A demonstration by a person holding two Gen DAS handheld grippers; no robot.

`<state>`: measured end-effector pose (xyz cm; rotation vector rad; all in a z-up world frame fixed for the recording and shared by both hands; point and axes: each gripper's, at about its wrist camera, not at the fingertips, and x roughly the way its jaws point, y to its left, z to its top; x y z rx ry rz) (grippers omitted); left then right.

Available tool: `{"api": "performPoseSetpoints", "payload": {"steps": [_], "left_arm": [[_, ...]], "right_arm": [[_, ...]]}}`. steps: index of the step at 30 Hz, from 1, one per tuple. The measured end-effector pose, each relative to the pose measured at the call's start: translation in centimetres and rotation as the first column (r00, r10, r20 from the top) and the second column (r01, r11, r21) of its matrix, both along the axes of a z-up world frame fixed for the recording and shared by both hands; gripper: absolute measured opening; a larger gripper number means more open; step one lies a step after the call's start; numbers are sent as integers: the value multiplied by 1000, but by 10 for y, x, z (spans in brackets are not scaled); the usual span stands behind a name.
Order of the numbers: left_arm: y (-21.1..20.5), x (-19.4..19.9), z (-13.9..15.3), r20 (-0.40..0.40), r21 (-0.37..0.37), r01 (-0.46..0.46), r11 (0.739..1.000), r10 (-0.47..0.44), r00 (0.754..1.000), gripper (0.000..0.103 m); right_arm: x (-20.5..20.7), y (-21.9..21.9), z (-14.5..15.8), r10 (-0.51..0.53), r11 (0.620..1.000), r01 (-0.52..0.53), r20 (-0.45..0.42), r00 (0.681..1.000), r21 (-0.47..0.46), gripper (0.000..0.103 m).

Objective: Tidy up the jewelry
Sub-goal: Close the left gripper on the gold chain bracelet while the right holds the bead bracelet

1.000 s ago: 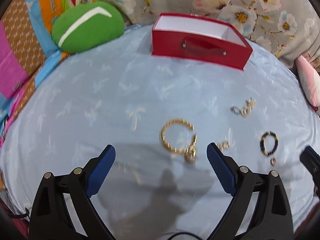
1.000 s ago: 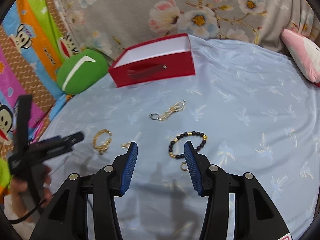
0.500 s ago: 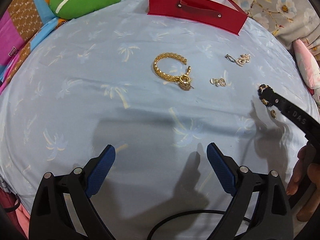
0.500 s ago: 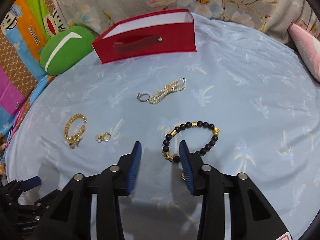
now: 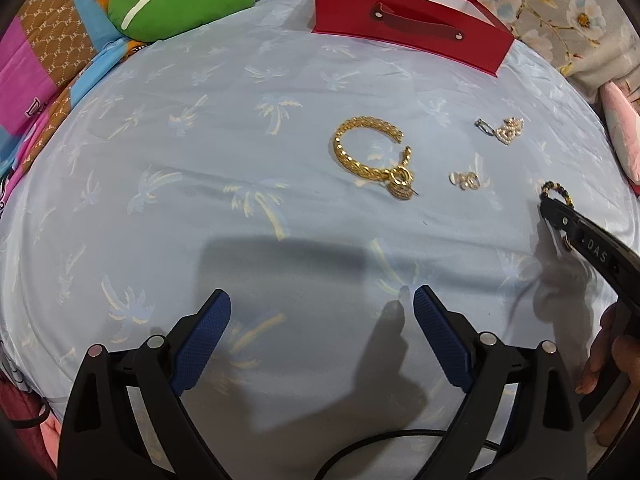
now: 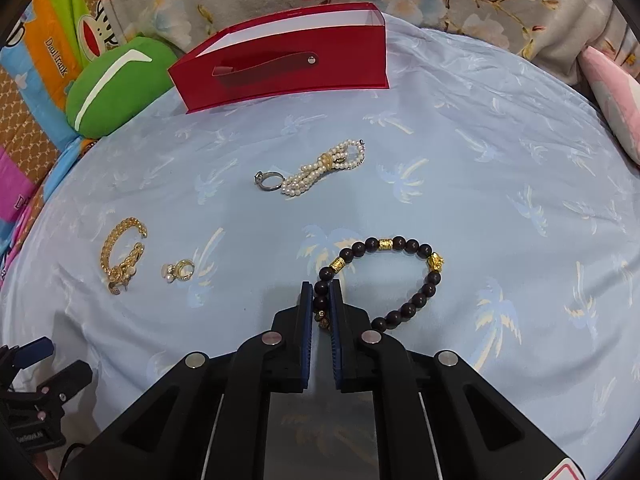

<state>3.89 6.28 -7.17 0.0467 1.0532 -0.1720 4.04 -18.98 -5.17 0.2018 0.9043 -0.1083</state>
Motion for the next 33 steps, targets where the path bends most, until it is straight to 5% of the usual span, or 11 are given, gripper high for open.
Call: {"api": "performPoseSetpoints", "payload": {"steps": [10, 18, 27, 33], "left_arm": [[23, 64, 12, -78, -131, -79, 988, 69, 995, 90], [14, 108, 12, -80, -68, -102, 992, 97, 992, 87], [-14, 115, 2, -33, 41, -30, 999, 31, 999, 60], [-26, 107, 4, 3, 55, 20, 998, -20, 1000, 28]], "right_arm": [[-12, 0, 14, -5, 999, 3, 50, 999, 38, 7], [-17, 5, 27, 6, 1000, -8, 80, 997, 22, 7], [-16, 6, 27, 6, 999, -8, 84, 996, 32, 7], [-16, 6, 26, 3, 999, -6, 83, 997, 43, 7]]}}
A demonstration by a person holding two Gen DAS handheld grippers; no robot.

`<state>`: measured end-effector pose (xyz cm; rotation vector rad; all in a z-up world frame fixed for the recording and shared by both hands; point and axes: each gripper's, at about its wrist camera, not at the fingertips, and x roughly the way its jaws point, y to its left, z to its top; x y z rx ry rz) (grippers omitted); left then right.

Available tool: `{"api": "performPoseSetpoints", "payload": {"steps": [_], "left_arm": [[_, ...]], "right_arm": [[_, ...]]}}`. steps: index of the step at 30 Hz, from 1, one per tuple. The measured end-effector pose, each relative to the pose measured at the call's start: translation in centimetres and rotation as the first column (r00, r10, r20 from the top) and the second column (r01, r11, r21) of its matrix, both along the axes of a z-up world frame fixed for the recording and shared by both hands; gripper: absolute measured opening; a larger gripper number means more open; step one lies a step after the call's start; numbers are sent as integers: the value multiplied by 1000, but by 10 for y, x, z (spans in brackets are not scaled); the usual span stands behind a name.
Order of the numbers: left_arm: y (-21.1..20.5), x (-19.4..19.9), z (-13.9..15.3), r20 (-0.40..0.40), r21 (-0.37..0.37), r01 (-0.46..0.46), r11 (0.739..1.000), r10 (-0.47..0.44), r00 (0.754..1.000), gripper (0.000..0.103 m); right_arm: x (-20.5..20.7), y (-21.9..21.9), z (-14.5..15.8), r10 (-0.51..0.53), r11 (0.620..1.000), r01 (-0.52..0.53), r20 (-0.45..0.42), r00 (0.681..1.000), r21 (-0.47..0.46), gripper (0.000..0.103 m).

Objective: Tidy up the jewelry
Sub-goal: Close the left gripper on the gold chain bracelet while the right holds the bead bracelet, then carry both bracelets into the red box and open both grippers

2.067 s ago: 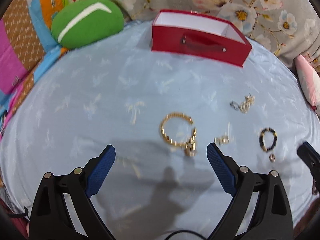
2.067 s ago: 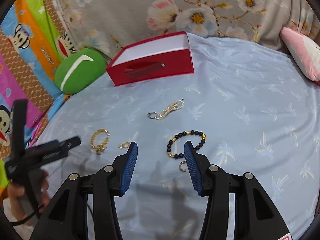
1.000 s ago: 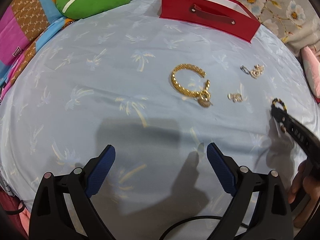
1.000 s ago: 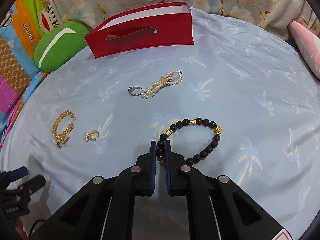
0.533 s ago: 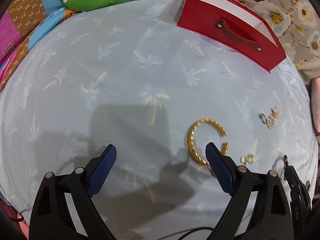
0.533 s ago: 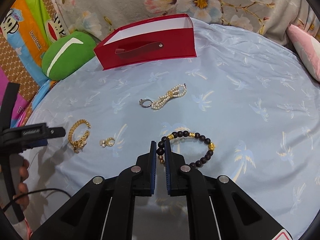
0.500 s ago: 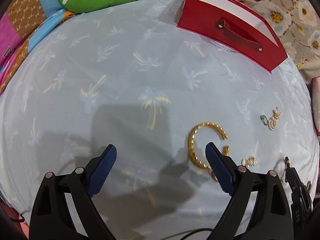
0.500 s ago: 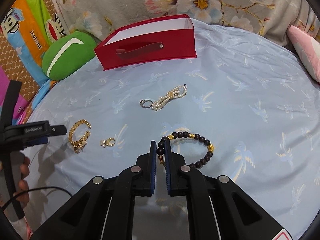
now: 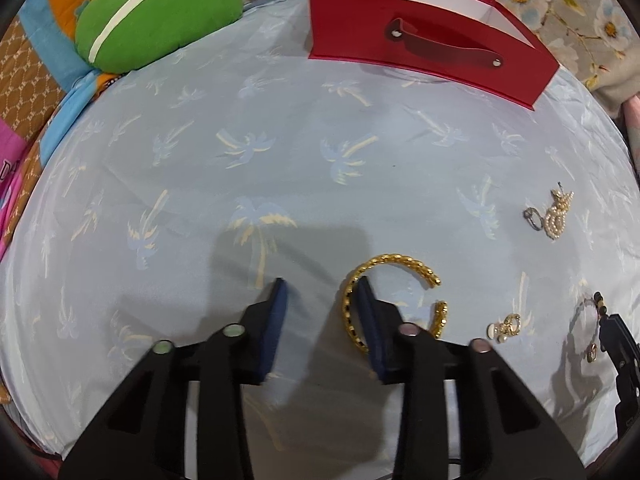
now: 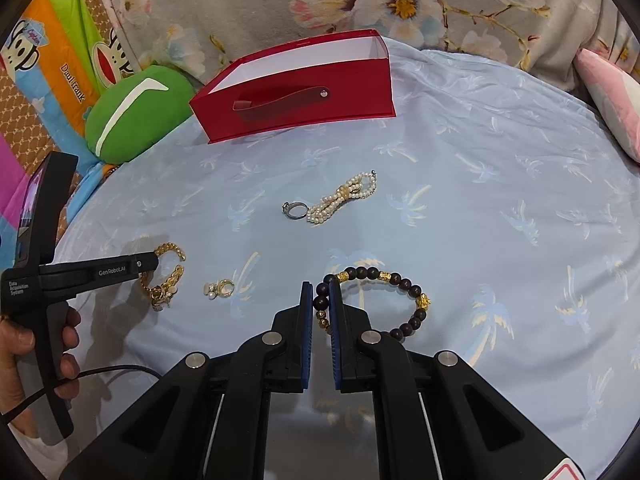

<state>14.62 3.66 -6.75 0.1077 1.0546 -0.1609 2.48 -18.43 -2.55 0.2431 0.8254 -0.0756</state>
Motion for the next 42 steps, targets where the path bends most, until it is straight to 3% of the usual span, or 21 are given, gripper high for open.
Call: {"api": "performPoseSetpoints", "payload": {"steps": [2, 5, 16, 23, 30, 38, 42], "left_arm": [[-5, -3, 0, 11, 6, 26, 1000, -26, 1000, 15], [-10, -7, -1, 19, 8, 53, 999, -54, 998, 5], [-16, -16, 14, 47, -48, 99, 994, -97, 994, 3], [-6, -25, 68, 143, -75, 129, 989, -118, 983, 3], [3, -27, 134, 282, -79, 136, 988, -108, 953, 3], [-3, -6, 186, 395, -72, 143, 987, -104, 913, 3], [-12, 15, 204, 439, -59, 134, 989, -95, 893, 3]], "right_arm": [[1, 0, 0, 1, 1000, -1, 1, 1000, 2, 7], [0, 0, 0, 0, 1000, 0, 2, 1000, 3, 7], [-5, -3, 7, -11, 1000, 11, 25, 1000, 10, 7], [-8, -9, 35, -21, 999, 24, 90, 996, -26, 7], [4, -9, 80, 11, 998, 1, 181, 983, -68, 7], [45, -19, 138, 57, 998, -50, 287, 956, -30, 7], [79, -21, 160, 72, 996, -52, 320, 945, -70, 7]]}}
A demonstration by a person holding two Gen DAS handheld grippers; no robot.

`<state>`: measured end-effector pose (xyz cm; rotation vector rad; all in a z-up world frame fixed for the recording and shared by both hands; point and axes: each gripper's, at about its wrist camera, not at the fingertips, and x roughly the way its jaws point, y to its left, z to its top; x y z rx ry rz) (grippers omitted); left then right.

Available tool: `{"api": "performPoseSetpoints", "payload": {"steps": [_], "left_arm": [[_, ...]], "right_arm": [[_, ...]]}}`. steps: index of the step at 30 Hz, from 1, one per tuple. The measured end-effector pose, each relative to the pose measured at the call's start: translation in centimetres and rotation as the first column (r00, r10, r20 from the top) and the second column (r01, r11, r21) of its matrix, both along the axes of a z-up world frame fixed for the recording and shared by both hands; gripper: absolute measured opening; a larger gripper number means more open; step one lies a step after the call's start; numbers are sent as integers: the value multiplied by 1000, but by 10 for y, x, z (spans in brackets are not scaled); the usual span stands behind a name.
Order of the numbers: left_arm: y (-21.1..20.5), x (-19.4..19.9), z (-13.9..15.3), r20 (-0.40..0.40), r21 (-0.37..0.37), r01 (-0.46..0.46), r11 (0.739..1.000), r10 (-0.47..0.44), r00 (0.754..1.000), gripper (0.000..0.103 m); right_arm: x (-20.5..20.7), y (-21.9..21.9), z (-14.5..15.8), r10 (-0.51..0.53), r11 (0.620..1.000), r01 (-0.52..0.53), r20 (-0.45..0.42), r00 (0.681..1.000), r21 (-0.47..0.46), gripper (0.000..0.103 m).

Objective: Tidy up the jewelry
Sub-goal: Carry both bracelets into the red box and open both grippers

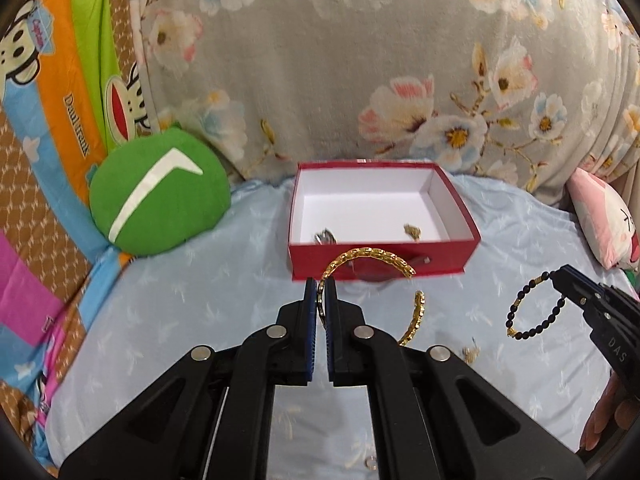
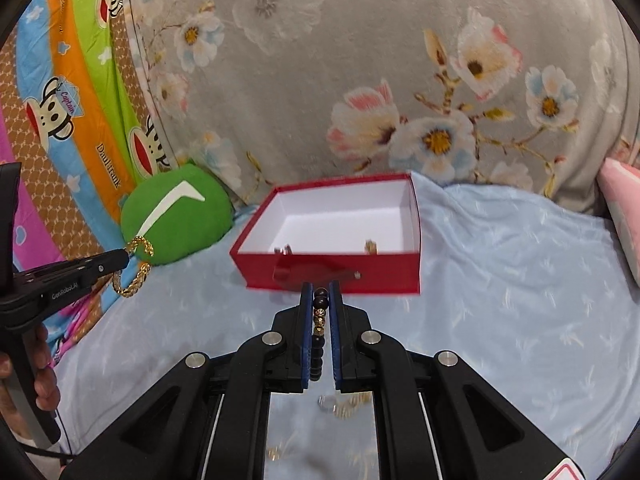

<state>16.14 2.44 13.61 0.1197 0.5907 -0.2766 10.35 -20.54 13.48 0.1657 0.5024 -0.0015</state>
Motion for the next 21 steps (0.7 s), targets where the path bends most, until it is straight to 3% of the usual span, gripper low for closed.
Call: {"api": "performPoseSetpoints", "payload": {"steps": [10, 21], "left_arm": [[-31, 74, 19, 52, 34, -40, 999, 38, 998, 3], [-65, 175, 6, 48, 105, -105, 989, 100, 994, 3]], "right_arm": [[97, -15, 25, 33, 999, -33, 16, 999, -2, 7], [206, -44, 4, 23, 998, -22, -25, 999, 53, 7]]}}
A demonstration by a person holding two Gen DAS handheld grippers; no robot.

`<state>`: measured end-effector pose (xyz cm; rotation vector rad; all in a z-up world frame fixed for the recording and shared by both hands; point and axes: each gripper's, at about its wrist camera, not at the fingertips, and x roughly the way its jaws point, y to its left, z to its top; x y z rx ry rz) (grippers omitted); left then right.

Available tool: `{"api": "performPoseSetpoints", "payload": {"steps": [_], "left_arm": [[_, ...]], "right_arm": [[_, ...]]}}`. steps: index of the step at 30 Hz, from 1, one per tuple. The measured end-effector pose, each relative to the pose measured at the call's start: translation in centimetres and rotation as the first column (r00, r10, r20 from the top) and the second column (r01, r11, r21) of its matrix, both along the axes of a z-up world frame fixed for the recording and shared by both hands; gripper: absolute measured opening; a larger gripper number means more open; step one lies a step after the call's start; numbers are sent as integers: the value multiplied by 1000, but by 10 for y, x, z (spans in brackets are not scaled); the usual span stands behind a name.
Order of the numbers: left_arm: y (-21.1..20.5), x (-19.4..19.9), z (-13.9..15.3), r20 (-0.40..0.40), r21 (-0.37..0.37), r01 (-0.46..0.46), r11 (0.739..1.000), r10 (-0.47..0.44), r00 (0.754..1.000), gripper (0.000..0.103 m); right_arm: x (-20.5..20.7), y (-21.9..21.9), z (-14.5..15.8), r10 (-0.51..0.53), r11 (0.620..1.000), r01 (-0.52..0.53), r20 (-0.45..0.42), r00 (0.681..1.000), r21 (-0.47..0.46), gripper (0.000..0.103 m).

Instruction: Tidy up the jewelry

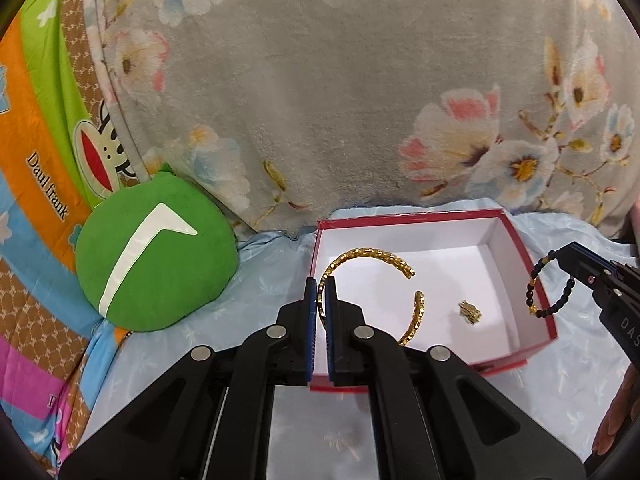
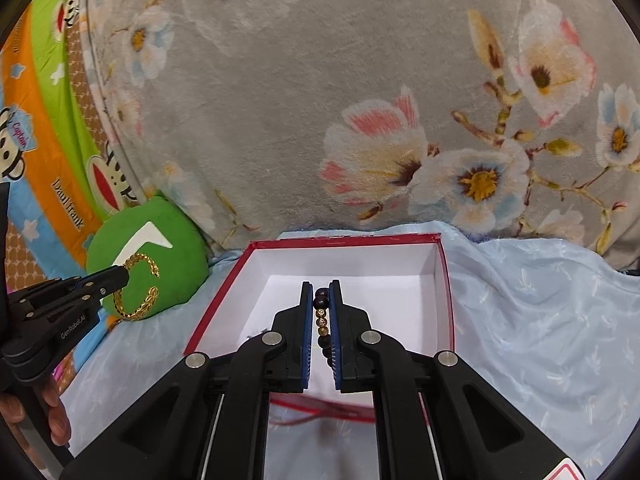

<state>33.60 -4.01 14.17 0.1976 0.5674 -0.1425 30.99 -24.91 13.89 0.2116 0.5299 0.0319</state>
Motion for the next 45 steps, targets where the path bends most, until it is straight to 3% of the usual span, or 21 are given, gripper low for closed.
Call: {"api": "performPoseSetpoints", "payload": {"steps": [17, 24, 34, 37, 42, 45], "left_arm": [[-50, 129, -72, -82, 70, -37, 997, 42, 996, 3], [-59, 154, -97, -92, 117, -61, 991, 72, 993, 5], [-63, 161, -115, -92, 152, -83, 985, 98, 991, 9], [-63, 161, -113, -75, 154, -96, 983, 109, 991, 31], [-65, 160, -112, -51, 166, -108, 980, 118, 992, 42], [-65, 161, -110, -42, 166, -118, 979, 127, 991, 55]], "right_arm": [[139, -13, -74, -34, 998, 25, -170, 985, -56, 7], [158, -16, -95, -46, 997, 32, -207, 977, -68, 7], [155, -12, -91, -45, 997, 32, -175, 984, -76, 10], [154, -10, -91, -47, 996, 33, -167, 985, -84, 11], [153, -8, -91, -48, 995, 32, -156, 987, -99, 11], [153, -8, -91, -49, 994, 34, -153, 987, -103, 11]]}}
